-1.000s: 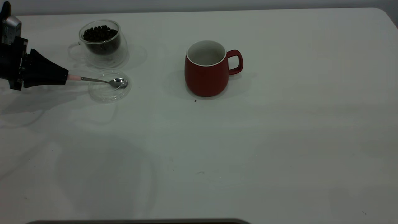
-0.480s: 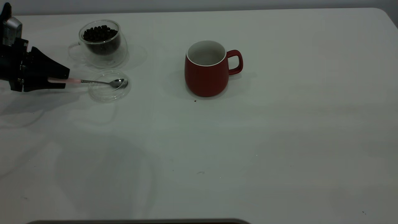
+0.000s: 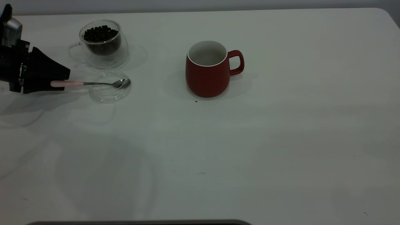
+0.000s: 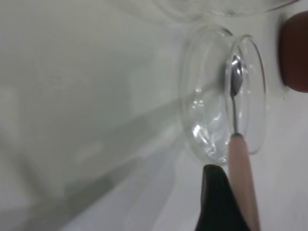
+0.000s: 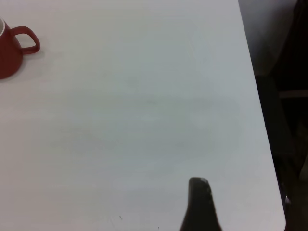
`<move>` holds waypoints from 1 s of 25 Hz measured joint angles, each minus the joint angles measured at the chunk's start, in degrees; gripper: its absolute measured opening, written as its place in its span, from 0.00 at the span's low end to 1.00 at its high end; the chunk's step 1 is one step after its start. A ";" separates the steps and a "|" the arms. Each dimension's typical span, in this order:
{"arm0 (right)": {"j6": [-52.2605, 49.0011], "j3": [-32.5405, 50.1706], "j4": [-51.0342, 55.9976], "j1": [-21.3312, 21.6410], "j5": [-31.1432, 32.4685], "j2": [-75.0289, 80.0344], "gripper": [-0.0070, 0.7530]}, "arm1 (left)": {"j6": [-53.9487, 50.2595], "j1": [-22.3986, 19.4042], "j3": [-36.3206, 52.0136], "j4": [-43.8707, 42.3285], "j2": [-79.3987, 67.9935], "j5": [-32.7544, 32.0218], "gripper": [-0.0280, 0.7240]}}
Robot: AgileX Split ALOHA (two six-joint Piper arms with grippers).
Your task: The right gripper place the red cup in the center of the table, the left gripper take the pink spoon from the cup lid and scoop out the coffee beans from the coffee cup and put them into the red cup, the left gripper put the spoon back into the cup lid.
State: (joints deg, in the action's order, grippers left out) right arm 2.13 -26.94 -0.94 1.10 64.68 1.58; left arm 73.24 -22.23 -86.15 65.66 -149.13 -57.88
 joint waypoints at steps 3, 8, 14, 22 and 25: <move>0.00 0.00 0.00 0.00 0.00 0.00 0.79 | 0.00 0.00 0.00 0.00 0.00 1.66 0.71; 0.00 0.00 0.00 0.00 0.00 0.00 0.79 | 0.21 -0.06 -0.82 -0.14 0.32 4.00 0.71; 0.00 0.00 0.00 0.00 0.00 0.00 0.79 | -5.33 -0.89 -5.42 -6.23 6.32 3.81 0.71; 0.00 0.00 0.00 0.00 0.00 0.00 0.79 | -47.28 6.16 -13.93 -36.04 18.09 -0.50 0.71; 0.00 0.00 0.00 0.00 0.00 0.00 0.79 | -59.23 11.61 -18.08 -48.48 20.30 -5.48 0.71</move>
State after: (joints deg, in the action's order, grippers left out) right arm 2.13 -26.94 -0.94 1.10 64.68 1.58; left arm 14.01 -10.62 -104.23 17.18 -128.83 -63.36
